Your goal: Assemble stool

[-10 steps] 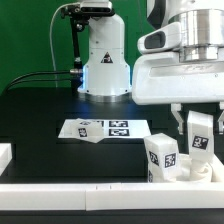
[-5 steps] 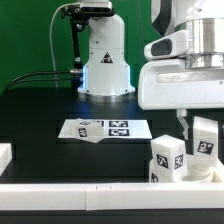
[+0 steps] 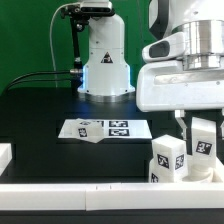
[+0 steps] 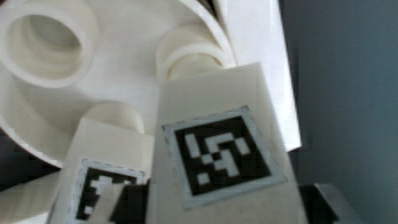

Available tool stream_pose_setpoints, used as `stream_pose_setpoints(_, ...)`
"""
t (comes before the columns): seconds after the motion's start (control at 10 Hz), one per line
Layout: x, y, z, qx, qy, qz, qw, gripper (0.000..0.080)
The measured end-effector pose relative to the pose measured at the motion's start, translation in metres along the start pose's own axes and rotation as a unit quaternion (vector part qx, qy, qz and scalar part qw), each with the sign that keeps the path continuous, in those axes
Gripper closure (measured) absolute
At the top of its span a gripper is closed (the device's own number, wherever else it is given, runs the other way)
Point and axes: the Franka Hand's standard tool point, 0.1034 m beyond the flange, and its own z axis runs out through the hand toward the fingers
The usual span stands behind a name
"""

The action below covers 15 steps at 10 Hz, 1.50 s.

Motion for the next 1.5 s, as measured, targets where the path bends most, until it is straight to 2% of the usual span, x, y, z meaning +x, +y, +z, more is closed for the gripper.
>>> stream_pose_setpoints(0.2,0.000,0.000,0.000,0.000,0.000,-0.001,1.000,0.0475)
stream_pose_setpoints(0.3,0.000,0.000,0.000,0.000,0.000,-0.002,1.000,0.0257)
stream_pose_setpoints(0.4,0.000,0.000,0.000,0.000,0.000,-0.003,1.000,0.0257)
stream_pose_setpoints(0.5,0.000,0.000,0.000,0.000,0.000,-0.004,1.000,0.0172)
stream_pose_setpoints(0.9,0.000,0.001,0.000,-0.002,-0.004,-0.011,1.000,0.0151)
stream_pose_setpoints(1.1,0.004,0.006,-0.007,-0.008,-0.023,-0.002,1.000,0.0150)
stream_pose_setpoints(1.4,0.002,0.022,-0.015,-0.041,-0.123,0.000,0.992,0.0150)
stream_pose_setpoints(1.5,0.003,0.022,-0.016,-0.053,-0.159,0.011,0.986,0.0150)
